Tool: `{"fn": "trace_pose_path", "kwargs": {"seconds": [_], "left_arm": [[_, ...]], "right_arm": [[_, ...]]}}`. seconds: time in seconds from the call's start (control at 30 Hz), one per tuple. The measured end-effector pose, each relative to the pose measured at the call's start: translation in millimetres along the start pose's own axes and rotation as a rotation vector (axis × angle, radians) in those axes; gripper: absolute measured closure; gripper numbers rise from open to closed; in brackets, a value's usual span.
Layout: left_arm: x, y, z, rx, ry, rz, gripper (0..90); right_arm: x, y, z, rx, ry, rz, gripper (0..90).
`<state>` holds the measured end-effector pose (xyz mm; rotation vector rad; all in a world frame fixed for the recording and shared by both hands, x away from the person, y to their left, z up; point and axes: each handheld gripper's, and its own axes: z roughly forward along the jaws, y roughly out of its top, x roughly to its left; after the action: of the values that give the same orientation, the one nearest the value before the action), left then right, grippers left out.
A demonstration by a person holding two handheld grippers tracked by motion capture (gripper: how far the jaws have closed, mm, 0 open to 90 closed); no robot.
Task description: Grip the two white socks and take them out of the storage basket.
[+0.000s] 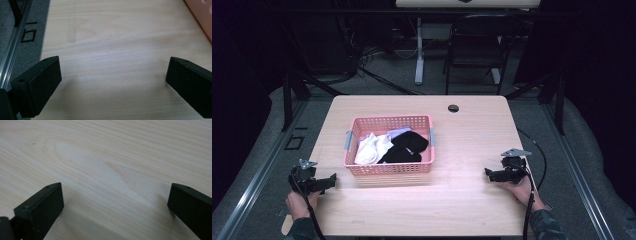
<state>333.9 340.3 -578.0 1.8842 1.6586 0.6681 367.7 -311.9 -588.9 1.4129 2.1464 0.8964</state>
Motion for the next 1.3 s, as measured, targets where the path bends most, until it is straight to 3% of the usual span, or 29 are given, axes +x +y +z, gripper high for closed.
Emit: {"fn": "trace_pose_path", "kwargs": {"seconds": [0.03, 0.1, 0.17, 0.23, 0.37, 0.4, 0.53, 0.57, 0.77, 0.87, 0.93, 1.07, 1.17, 1.3], "left_arm": [[2.9, 7.9, -8.3, -0.008, -0.004, -0.034, 0.2], [4.5, 12.8, -13.9, -0.024, -0.026, -0.056, 0.1], [4.8, 22.8, -26.3, -0.058, -0.051, -0.071, 0.1], [3.7, 26.6, -30.0, -0.061, -0.058, -0.069, 0.1], [-6.8, 47.8, -46.1, -0.103, -0.093, -0.038, 0.0], [-6.8, 47.8, -46.1, -0.103, -0.093, -0.038, 0.0], [-23.2, 76.7, -59.8, -0.116, -0.127, 0.022, 0.0], [-23.2, 76.7, -59.8, -0.116, -0.127, 0.022, 0.0], [-48.3, 112.3, -65.1, -0.108, -0.157, 0.097, 0.0], [-64.6, 127.6, -61.0, -0.099, -0.170, 0.126, 0.0], [-77.8, 137.8, -53.2, -0.068, -0.184, 0.156, 0.0], [-92.6, 144.9, -39.5, -0.040, -0.202, 0.182, 0.0], [-105.2, 150.8, -18.2, 0.006, -0.225, 0.181, 0.1], [-113.4, 154.2, -2.8, 0.044, -0.220, 0.187, 1.7]], "right_arm": [[0.2, -0.2, 0.0, -0.001, -0.002, 0.001, 0.0], [0.0, -0.1, 0.0, -0.001, 0.000, 0.000, 0.0], [-0.1, 0.0, 0.0, 0.000, 0.001, -0.001, 0.0], [-0.3, 0.1, 0.0, 0.001, 0.004, -0.003, 0.0], [-0.3, 0.2, 0.0, 0.002, 0.004, -0.004, 0.0], [-0.3, 0.2, 0.0, 0.002, 0.004, -0.004, 0.0], [0.1, 0.0, -0.3, -0.001, 0.007, -0.002, 0.5], [0.1, 0.0, -0.3, -0.001, 0.007, -0.002, 0.5], [0.0, -0.1, -0.3, -0.004, 0.009, -0.004, 0.9], [0.0, -0.1, -0.6, -0.002, 0.006, -0.008, 1.5], [0.0, -0.1, -0.7, -0.004, 0.009, -0.010, 1.8], [0.4, -0.1, -0.8, -0.003, 0.006, -0.006, 1.8], [0.5, -0.1, -0.9, -0.002, 0.007, -0.006, 1.8], [0.7, -0.2, -0.9, -0.003, 0.005, -0.004, 1.8]]}}
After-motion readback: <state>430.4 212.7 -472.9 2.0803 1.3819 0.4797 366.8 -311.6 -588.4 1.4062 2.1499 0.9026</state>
